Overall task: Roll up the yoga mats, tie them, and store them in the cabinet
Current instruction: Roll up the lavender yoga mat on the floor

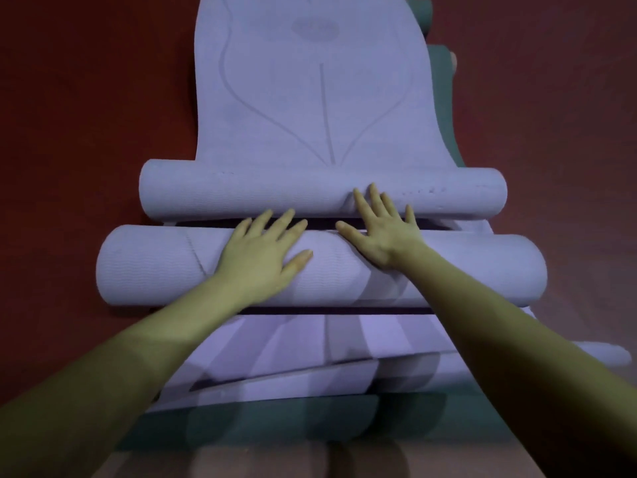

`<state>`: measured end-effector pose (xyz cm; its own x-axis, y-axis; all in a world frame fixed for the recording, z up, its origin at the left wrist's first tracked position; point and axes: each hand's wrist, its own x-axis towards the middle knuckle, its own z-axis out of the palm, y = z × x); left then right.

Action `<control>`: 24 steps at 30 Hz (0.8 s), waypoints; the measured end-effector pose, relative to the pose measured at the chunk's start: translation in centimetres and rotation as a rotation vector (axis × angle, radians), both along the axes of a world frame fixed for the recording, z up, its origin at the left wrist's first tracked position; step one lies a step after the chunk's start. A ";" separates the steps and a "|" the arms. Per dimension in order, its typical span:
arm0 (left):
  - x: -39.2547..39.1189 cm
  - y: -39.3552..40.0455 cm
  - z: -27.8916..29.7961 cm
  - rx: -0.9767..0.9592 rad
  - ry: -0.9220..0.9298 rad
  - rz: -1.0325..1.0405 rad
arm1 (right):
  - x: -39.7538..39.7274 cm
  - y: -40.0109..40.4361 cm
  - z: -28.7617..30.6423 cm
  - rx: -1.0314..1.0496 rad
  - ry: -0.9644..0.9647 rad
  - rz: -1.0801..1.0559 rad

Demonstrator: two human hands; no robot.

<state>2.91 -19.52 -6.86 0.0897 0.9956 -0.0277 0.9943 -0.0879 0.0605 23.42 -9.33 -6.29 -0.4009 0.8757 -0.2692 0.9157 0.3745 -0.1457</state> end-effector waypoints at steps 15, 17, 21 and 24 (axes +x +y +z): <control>-0.8 5.9 0.5 -0.219 0.031 0.162 | -0.9 -3.1 -0.4 0.228 0.018 0.070; -0.9 6.1 0.6 -0.198 0.021 0.175 | -0.6 -3.4 -0.3 0.223 0.028 0.088; -0.8 4.1 0.0 0.045 0.005 0.041 | -0.2 -1.9 0.0 0.197 0.021 0.174; -1.6 2.5 -0.8 0.280 -0.003 -0.120 | 0.0 -1.2 0.0 0.231 0.097 0.207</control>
<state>1.35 -17.02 -7.65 0.2070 0.9467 0.2467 0.9756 -0.2186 0.0206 23.44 -10.49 -6.27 -0.5911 0.8062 -0.0244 0.8025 0.5848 -0.1181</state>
